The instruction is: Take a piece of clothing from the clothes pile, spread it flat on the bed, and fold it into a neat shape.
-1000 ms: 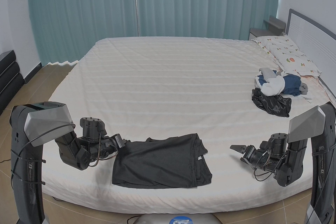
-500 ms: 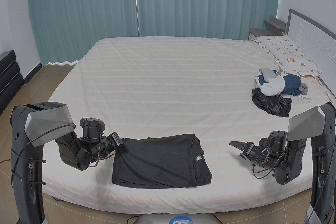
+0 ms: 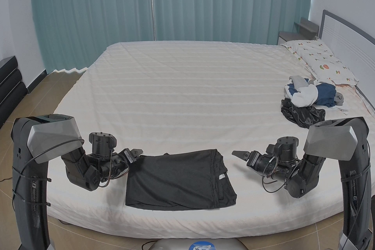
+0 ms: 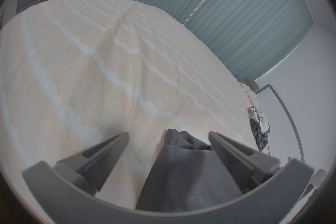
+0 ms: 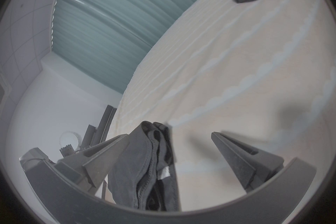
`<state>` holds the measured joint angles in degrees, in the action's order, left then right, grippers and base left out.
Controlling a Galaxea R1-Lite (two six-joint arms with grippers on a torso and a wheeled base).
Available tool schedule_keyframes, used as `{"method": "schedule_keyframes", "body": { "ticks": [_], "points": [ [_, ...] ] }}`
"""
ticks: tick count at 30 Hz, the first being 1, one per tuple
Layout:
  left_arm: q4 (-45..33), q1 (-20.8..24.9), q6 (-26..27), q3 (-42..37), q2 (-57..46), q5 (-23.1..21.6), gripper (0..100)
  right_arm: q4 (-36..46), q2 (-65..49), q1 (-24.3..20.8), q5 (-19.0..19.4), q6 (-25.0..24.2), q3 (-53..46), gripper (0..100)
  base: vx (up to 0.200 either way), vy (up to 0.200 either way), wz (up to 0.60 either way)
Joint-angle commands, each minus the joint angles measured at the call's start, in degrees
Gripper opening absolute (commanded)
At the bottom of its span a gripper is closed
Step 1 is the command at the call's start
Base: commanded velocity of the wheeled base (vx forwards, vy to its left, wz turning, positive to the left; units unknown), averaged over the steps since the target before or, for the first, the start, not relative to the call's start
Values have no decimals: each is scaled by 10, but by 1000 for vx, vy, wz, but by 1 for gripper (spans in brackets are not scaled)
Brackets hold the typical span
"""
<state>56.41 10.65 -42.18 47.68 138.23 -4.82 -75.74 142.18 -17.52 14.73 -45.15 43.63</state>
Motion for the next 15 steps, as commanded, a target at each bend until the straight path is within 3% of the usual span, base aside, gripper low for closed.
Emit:
{"method": "schedule_keyframes", "body": {
  "ticks": [1,7,15],
  "points": [
    [1,0,-3,-1,-1,2,100,61,0,-52,-30,29,85,100,0,0,0],
    [29,-1,-39,-1,0,2,100,144,15,-87,-64,76,169,100,0,0,0],
    [46,0,-39,-6,3,2,100,174,48,-101,-79,109,231,100,0,0,0]
  ]
}}
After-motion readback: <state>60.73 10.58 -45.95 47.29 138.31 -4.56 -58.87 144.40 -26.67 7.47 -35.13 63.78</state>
